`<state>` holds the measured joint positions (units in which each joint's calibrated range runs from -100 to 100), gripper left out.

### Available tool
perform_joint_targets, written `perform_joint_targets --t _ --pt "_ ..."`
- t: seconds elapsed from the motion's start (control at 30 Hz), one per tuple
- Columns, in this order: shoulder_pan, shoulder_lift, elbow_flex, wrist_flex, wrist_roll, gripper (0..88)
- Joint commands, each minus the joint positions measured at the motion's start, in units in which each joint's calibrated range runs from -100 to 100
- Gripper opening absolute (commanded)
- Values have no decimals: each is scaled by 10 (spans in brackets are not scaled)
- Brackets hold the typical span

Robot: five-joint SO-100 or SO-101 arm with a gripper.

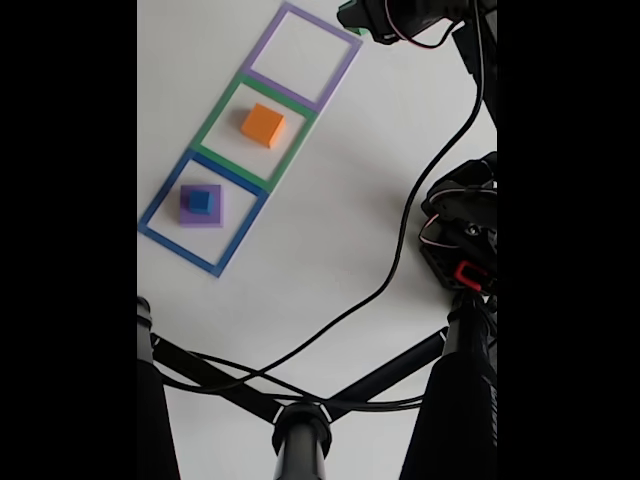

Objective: Tower of hanoi

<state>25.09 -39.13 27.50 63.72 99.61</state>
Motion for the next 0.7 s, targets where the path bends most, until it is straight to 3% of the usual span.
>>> perform_joint_targets --t 0.0,0.1,0.27,0.67 --pt "0 -15 198 -284 4 79" --pt "-1 26 314 -491 4 79" --pt "-8 127 399 -714 4 76" --pt "-41 387 411 -1068 4 73"
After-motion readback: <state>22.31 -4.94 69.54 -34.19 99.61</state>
